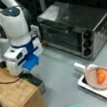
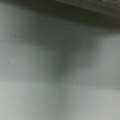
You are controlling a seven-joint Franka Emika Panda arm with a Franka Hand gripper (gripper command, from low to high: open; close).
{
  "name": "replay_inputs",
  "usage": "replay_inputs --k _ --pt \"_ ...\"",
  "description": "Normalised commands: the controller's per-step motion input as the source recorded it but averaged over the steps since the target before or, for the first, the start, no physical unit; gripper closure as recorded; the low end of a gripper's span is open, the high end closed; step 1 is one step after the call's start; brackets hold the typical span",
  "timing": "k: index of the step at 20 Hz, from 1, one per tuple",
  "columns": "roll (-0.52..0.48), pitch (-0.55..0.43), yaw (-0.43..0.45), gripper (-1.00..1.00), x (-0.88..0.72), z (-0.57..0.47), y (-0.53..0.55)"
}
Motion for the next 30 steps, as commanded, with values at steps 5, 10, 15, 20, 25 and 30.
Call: replay_inputs --k 5,10,15,20,25,30 --pt "-0.063 -0.129 -0.109 -1.0 -0.2 -0.12 0.32" --pt "-0.029 -0.12 -0.119 -1.0 -0.14 -0.09 0.3" --pt "0.019 -0.114 -0.122 -1.0 -0.12 -0.09 0.29" --pt "0.049 -0.112 -0.13 -1.0 -0.07 -0.08 0.3" --pt "0.065 -0.106 -0.139 -1.0 -0.01 -0.07 0.3" --pt "0.083 -0.094 -0.147 -1.0 0.07 -0.05 0.3"
